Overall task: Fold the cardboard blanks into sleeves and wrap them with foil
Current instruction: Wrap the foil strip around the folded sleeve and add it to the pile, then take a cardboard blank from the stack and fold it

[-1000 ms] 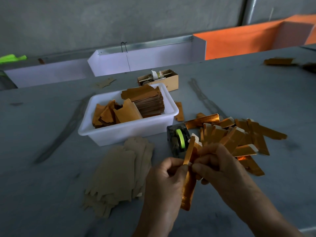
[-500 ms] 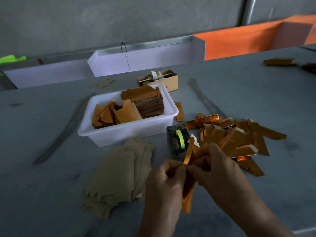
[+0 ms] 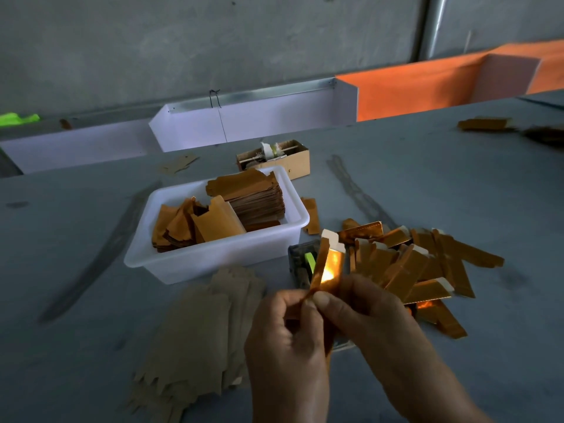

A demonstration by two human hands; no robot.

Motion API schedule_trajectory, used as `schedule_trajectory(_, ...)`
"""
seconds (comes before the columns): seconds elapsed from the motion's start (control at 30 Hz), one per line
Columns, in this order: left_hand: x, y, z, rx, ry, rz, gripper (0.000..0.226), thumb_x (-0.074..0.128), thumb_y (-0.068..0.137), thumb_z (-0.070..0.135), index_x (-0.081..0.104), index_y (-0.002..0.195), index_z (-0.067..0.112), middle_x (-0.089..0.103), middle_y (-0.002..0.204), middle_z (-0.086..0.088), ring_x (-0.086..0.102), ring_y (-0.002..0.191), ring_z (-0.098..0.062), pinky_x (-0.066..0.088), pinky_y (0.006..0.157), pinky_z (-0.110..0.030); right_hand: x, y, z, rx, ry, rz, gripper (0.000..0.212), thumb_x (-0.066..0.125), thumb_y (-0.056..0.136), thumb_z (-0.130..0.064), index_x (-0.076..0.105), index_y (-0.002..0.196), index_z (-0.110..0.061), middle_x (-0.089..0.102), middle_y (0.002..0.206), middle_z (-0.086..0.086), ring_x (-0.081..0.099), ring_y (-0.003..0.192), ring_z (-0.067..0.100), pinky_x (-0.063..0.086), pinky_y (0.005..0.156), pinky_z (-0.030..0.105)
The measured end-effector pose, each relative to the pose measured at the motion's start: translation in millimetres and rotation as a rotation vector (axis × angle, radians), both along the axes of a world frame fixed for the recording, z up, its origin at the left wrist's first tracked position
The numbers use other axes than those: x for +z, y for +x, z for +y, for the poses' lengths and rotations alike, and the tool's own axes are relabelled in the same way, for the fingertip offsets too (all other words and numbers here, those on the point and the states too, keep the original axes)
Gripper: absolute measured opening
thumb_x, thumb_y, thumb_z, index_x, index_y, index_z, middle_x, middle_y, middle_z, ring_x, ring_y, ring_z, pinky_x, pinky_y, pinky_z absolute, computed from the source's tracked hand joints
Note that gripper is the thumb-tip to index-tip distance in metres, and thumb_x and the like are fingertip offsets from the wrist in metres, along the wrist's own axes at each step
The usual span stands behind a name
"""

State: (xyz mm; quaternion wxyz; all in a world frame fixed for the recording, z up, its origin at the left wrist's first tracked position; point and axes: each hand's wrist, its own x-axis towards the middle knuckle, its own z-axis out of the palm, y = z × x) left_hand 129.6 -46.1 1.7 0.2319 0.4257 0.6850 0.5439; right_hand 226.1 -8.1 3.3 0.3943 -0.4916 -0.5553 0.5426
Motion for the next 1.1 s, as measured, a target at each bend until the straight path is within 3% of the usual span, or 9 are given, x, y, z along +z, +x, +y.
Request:
schedule_trajectory(0.1,0,1,1,0.011,-0.044,-0.011,0.006,0.068,0.083,0.02,0.067,0.079,0.023,0.067,0.077,-0.001,0.061,0.073,-0.009,0.045,0.061,-0.01,-1,1,2,-0.02,-0.008,0.064,0.008,0.068,0.073,-0.026,0.066,0.075,-0.019,0.067,0.064,-0.002,0.064,0.063,0.009,0.049,0.056,0.016)
schedule_trajectory(0.2,-1,-5,4,0.022,-0.111,-0.151,0.01,0.071,0.081,0.017,0.07,0.072,0.021,0.07,0.068,-0.005,0.066,0.07,-0.021,0.054,0.068,-0.038,-1,2,5,0.026,0.042,-0.052,0.006,0.064,0.084,-0.018,0.065,0.078,-0.019,0.062,0.061,-0.004,0.058,0.056,0.001,0.044,0.053,0.01)
schedule_trajectory(0.4,3,-18,12,-0.058,-0.185,-0.286,0.017,0.072,0.079,0.015,0.07,0.062,0.016,0.067,0.056,-0.002,0.059,0.048,-0.005,0.044,0.048,-0.015,7,10,18,0.227,-0.044,-0.109,0.021,0.053,0.091,-0.015,0.066,0.078,-0.024,0.068,0.07,-0.002,0.067,0.07,0.01,0.053,0.067,0.022)
schedule_trajectory(0.57,2,-12,19,-0.11,-0.158,-0.2,0.008,0.064,0.076,0.043,0.067,0.069,0.04,0.069,0.059,0.006,0.062,0.056,-0.004,0.051,0.067,-0.027,8,26,34,0.345,-0.033,-0.252,0.033,0.05,0.094,-0.015,0.066,0.079,-0.04,0.068,0.074,-0.009,0.066,0.076,0.006,0.052,0.068,0.019)
schedule_trajectory(0.67,0,-12,22,-0.073,-0.131,-0.162,0.015,0.064,0.085,0.03,0.068,0.071,0.032,0.072,0.069,0.013,0.068,0.069,-0.005,0.056,0.078,-0.037,0,51,59,0.224,0.068,-0.452,0.02,0.051,0.093,-0.014,0.064,0.083,-0.025,0.065,0.077,0.002,0.065,0.072,0.012,0.054,0.066,0.027)
schedule_trajectory(0.77,-1,-18,24,-0.077,-0.127,-0.119,0.02,0.061,0.087,0.015,0.068,0.079,0.032,0.073,0.071,0.015,0.066,0.066,0.001,0.055,0.074,-0.028,-11,65,91,0.143,0.177,-0.755,0.009,0.052,0.092,-0.021,0.06,0.089,-0.022,0.059,0.075,-0.002,0.058,0.069,0.014,0.049,0.063,0.029)
schedule_trajectory(0.9,-4,-19,28,-0.113,-0.155,-0.097,0.021,0.06,0.087,0.008,0.069,0.08,0.025,0.073,0.071,0.011,0.067,0.067,-0.004,0.053,0.069,-0.022,-14,63,132,-0.132,0.291,-1.121,0.024,0.048,0.092,-0.024,0.058,0.114,-0.022,0.053,0.082,-0.008,0.052,0.078,0.015,0.04,0.063,0.027)
schedule_trajectory(1.0,-6,-18,28,-0.157,-0.179,-0.112,0.022,0.06,0.087,0.006,0.069,0.077,0.023,0.073,0.069,0.007,0.067,0.067,-0.009,0.053,0.07,-0.028,-16,44,162,-0.07,0.155,-1.155,0.039,0.047,0.095,-0.022,0.043,0.133,-0.024,0.057,0.119,0.004,0.057,0.101,0.024,0.049,0.077,0.033)
schedule_trajectory(1.1,-10,-19,28,-0.176,-0.207,-0.119,0.023,0.061,0.086,0.006,0.07,0.075,0.024,0.073,0.067,0.01,0.067,0.067,-0.006,0.053,0.07,-0.027,-21,25,181,-0.091,0.077,-1.151,0.033,0.043,0.094,-0.013,0.049,0.125,-0.026,0.057,0.109,0.008,0.057,0.095,0.025,0.048,0.074,0.034)
